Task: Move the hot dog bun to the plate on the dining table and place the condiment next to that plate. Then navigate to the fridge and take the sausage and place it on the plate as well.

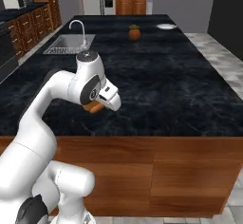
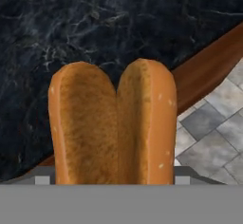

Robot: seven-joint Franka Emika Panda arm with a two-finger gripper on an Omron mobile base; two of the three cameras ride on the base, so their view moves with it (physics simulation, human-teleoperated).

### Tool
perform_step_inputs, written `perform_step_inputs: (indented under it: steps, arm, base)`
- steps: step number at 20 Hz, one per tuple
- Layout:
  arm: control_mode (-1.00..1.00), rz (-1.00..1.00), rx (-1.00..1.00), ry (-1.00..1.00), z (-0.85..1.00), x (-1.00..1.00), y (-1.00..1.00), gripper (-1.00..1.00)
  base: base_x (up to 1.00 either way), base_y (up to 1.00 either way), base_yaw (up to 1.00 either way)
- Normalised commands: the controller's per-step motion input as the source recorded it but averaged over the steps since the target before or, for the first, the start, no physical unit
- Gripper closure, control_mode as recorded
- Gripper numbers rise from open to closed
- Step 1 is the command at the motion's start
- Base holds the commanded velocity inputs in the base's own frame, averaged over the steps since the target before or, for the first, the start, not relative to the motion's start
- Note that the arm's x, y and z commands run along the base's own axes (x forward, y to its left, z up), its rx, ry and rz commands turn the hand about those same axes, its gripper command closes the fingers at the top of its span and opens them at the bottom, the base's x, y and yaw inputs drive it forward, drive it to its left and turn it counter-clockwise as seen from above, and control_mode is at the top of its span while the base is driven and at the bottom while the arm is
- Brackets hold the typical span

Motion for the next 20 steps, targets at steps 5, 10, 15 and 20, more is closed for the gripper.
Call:
perform_step_inputs:
  steps: [5, 10, 15, 20]
  arm:
    - [1.0, 0.0, 0.0, 0.0, 0.0, 0.0, 0.0, 1.0]
    - [1.0, 0.0, 0.0, 0.0, 0.0, 0.0, 0.0, 1.0]
    - [1.0, 0.0, 0.0, 0.0, 0.0, 0.0, 0.0, 1.0]
    - [1.0, 0.0, 0.0, 0.0, 0.0, 0.0, 0.0, 1.0]
  base:
    - [0.25, -1.0, 0.0]
    - [0.28, -1.0, 0.0]
    - [0.34, -1.0, 0.0]
    - [0.37, -1.0, 0.0]
